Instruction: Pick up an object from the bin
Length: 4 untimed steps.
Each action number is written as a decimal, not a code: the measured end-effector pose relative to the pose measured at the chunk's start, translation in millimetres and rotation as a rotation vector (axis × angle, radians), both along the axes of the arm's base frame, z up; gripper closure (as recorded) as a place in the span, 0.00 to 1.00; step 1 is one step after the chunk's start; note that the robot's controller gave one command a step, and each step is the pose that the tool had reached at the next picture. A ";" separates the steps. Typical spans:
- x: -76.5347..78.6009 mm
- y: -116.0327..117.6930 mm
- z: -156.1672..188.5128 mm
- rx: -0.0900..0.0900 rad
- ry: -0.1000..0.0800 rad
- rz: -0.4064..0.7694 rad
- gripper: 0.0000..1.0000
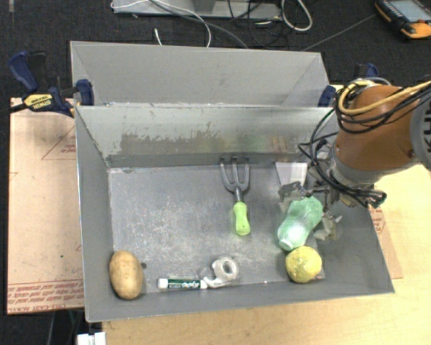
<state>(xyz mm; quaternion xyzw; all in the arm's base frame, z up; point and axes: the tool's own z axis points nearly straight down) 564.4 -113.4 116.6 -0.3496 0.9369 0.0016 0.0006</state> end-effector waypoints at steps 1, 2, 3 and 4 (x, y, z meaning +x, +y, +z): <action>19.9 -12.3 -46.7 -0.002 -0.008 0.060 0.00; 13.4 8.2 -46.9 0.000 -0.009 0.222 1.00; 13.4 8.2 -46.8 0.000 -0.009 0.222 1.00; 13.6 8.8 -43.3 0.001 -0.010 0.221 1.00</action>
Offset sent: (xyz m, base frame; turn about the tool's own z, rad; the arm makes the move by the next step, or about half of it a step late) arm 0.0129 0.0069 -0.0466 -0.2236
